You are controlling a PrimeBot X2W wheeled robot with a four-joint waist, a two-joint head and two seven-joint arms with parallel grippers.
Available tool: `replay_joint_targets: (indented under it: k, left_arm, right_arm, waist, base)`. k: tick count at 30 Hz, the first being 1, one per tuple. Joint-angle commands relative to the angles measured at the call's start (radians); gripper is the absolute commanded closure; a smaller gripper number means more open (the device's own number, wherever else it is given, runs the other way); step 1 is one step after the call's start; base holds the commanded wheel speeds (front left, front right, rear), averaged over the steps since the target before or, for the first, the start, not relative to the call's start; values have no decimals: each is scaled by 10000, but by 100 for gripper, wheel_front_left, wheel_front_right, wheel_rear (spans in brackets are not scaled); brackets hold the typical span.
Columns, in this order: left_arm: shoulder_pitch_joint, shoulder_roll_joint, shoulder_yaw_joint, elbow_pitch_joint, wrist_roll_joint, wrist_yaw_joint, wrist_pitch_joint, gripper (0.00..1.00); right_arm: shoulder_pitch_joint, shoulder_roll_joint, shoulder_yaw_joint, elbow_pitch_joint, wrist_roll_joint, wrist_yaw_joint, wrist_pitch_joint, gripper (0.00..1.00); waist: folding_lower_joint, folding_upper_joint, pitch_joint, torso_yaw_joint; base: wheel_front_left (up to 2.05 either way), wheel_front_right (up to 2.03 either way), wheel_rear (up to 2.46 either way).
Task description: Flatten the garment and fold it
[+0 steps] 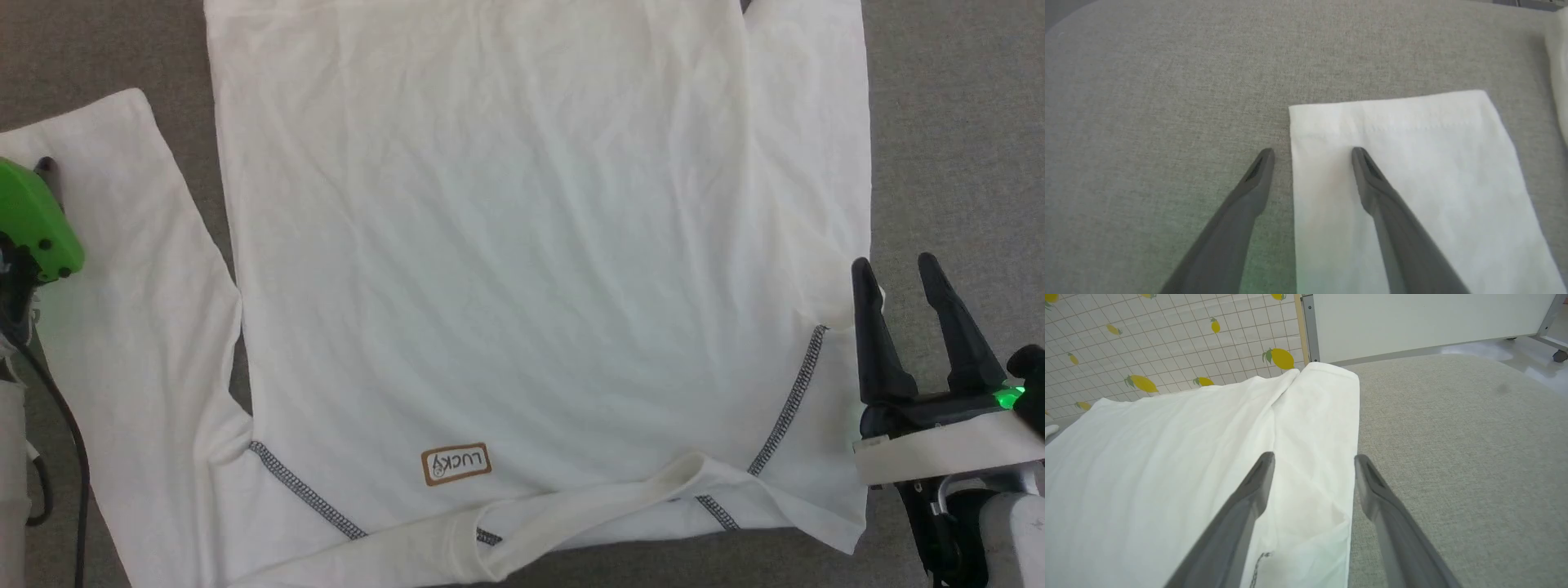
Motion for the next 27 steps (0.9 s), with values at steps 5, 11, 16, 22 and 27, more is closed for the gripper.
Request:
replay_joint_targets:
  k: [5, 11, 16, 22, 27]
  left_arm:
    - [135, -11, 157, -264, -63, 292, -87, 100]
    - [127, -4, 409, -376, 413, 746, -1643, 100]
    - [310, 174, 580, -329, 554, 613, -2875, 100]
    - [489, -303, 428, -235, -235, -37, -2845, 94]
    - [417, -616, 295, -152, -877, -560, -2633, 0]
  right_arm:
    - [-314, -51, 193, -6, 59, -15, -31, 0]
    - [-288, -71, 165, 56, 32, -15, 11, 0]
    - [-48, -81, 1, 93, -62, -15, 104, 0]
    - [316, -43, -85, -37, -148, -15, 420, 0]
    - [322, 3, 49, -284, -105, -15, 576, 0]
  waist:
    - [-1, 0, 96, 1]
    - [-1, 0, -280, 278]
    - [-1, 0, -1103, 736]
    - [-1, 0, -1798, 1241]
    - [-1, 0, -1690, 1187]
  base:
    - [0, 0, 0]
    - [0, 0, 0]
    - [0, 0, 0]
    - [0, 0, 0]
    - [0, 0, 0]
